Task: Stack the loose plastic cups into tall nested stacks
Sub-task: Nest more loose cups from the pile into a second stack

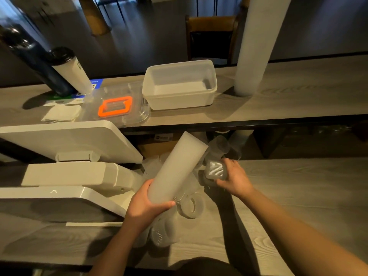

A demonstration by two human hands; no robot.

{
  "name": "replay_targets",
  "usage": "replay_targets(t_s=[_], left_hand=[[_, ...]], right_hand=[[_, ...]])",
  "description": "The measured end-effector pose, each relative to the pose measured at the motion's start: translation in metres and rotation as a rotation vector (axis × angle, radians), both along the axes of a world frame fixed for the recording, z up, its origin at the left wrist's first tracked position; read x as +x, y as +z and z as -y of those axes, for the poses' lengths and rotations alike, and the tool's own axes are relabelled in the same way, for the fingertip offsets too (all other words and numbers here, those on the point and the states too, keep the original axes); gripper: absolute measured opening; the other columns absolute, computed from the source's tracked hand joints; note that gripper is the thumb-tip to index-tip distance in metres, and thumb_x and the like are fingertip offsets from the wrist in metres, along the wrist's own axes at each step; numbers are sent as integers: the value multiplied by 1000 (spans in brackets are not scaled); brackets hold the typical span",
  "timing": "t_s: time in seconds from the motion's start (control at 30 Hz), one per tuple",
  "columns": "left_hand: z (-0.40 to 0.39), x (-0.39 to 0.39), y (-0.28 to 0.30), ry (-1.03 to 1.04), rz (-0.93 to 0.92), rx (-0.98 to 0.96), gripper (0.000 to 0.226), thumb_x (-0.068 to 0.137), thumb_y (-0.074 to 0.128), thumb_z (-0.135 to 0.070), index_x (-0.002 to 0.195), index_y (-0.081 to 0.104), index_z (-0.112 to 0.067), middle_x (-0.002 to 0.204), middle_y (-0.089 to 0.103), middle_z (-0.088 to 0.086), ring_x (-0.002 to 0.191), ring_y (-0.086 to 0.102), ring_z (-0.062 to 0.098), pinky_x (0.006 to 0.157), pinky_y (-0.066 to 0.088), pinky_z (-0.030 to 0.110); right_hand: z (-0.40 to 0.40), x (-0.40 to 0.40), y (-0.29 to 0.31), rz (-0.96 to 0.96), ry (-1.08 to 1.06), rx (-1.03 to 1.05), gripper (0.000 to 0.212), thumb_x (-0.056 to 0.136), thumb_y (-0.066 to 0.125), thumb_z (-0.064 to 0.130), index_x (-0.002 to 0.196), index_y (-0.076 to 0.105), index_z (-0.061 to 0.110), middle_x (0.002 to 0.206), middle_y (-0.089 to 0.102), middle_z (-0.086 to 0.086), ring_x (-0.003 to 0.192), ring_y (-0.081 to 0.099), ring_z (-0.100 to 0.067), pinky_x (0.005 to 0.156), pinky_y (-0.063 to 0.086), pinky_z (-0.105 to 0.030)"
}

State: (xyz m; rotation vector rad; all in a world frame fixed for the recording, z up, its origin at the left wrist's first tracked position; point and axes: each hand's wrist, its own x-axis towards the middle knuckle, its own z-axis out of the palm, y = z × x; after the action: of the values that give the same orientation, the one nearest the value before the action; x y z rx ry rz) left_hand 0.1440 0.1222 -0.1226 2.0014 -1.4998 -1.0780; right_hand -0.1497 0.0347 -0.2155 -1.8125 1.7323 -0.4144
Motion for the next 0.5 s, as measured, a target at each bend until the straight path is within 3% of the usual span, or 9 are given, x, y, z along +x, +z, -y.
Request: replay_targets(t_s=[0.1, 0.27, 0.33, 0.43, 0.5], left_hand=[[-1, -2, -1, -13, 37, -10, 85, 61, 92, -43, 127, 39, -33, 115, 52, -6, 100, 55, 12, 78, 50, 26], [0, -5, 2, -65, 106, -50, 87, 59, 91, -49, 130, 45, -30, 116, 54, -9, 101, 56, 13, 78, 49, 28], [-1, -8, 4, -87, 112, -84, 87, 57, 91, -50, 130, 47, -31, 116, 56, -11, 101, 57, 12, 78, 49, 29], [-4, -15, 4, -119, 106, -108, 89, 55, 91, -53, 131, 49, -32, 117, 58, -12, 102, 58, 9, 75, 46, 24], [-8, -22, 4, -141, 96, -95, 92, 55, 91, -53, 134, 48, -32, 120, 58, -12, 104, 57, 9, 74, 44, 21]], right_hand=[[-15, -8, 7, 170, -119, -56, 74, 82, 77, 41, 144, 40, 22, 138, 48, 3, 126, 48, -14, 104, 48, -36], [-30, -22, 31, 729, -352, 42, 70, 88, 73, 31, 146, 34, 28, 137, 44, 2, 114, 56, -14, 69, 56, -17], [-32, -31, 41, 813, -419, 32, 73, 87, 73, 33, 148, 32, 27, 134, 48, 3, 111, 59, -14, 75, 58, -22], [-33, -44, 58, 932, -467, 14, 65, 83, 70, 42, 140, 44, 26, 128, 55, 2, 113, 61, -18, 90, 58, -38], [-32, -52, 73, 1037, -483, 16, 59, 83, 66, 46, 136, 51, 24, 127, 60, -2, 114, 63, -20, 91, 57, -42]])
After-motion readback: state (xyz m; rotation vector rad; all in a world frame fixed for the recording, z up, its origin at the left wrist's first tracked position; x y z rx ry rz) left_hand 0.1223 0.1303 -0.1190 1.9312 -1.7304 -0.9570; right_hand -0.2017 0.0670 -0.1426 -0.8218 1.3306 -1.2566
